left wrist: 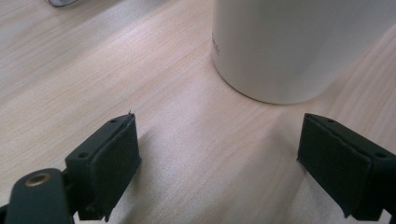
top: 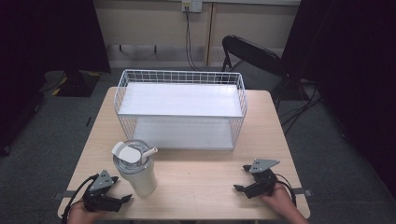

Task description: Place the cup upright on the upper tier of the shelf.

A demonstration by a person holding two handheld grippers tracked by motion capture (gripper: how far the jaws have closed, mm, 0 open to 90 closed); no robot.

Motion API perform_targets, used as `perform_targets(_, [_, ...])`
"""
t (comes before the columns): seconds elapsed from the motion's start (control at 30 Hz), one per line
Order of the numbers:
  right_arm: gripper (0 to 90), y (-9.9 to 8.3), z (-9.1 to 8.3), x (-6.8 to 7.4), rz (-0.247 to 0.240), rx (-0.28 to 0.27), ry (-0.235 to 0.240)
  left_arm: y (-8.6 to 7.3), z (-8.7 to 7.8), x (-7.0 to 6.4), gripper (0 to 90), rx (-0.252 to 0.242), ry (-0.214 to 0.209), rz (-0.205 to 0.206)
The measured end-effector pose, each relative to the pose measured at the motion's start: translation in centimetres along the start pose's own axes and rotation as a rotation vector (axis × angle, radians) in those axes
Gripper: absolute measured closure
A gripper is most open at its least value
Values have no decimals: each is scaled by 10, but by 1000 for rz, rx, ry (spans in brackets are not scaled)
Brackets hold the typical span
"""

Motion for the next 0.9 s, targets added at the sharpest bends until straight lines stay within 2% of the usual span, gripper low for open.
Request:
perform_targets(0.13, [122,0,0,0,0,-1,0,1,-1,0,124,22,9,4])
perform_targets(0.2, [122,0,0,0,0,0,0,2,-1,-1,142,33,-1,-8])
perform_targets(0.3, [122,0,0,0,0,0,0,4,-2,-5,161,43,-21,21])
perform_targets(0.37, [122,0,0,0,0,-1,0,5,-2,-6,165,43,-27,25])
perform_targets(0.47, [122,0,0,0,0,0,0,9,-3,-7,163,17,-36,33])
perform_targets(0.5, [122,0,0,0,0,-1,0,12,-5,-9,158,-14,-52,9])
perform_targets(0.53, [122,0,0,0,0,0,1,13,-5,-9,160,-21,-52,9])
perform_targets(0.63, [122,0,0,0,0,0,0,16,-7,-10,160,-23,-45,25])
perform_targets(0.8, [122,0,0,0,0,0,0,21,-7,-15,165,-33,-71,28])
perform_targets(0.83, [122,0,0,0,0,0,0,24,-7,-16,165,-37,-70,42])
perform_targets(0.9, [122,0,0,0,0,0,0,25,-7,-17,164,-40,-73,36])
Point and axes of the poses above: each handheld gripper's, and its own axes: z roughly forward along the jaws, y roughly out of its top, x roughly to its left, the point moved 3 cm from there along z, roughly forward along the jaws, and after that the axes turned 1 degree about y, right-handed, at the moved point
